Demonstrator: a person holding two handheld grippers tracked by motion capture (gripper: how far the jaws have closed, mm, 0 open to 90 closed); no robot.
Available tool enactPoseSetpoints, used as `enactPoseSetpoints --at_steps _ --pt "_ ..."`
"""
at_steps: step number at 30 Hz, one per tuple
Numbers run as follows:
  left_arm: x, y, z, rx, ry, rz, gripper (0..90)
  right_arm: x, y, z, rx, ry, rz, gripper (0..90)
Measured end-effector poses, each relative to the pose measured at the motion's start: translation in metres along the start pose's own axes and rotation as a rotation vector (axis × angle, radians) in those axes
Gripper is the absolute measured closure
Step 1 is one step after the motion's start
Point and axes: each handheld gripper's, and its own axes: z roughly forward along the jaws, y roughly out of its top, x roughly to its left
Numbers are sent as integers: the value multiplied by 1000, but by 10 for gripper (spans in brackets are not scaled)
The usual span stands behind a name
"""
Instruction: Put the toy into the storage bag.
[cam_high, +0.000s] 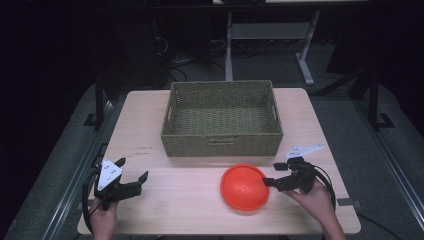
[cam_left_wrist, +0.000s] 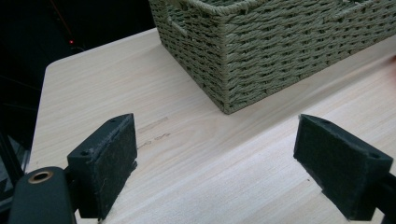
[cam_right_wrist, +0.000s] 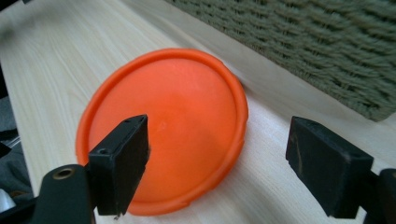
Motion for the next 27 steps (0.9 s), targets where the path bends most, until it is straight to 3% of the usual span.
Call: enactPoseSetpoints --at_steps 8,27 --pt "-1 0 1 3 -6 5 128 -5 1 17 59 0 10 287" --pt "-2 1 1 0 -8 13 128 -5 -1 35 115 38 17 428"
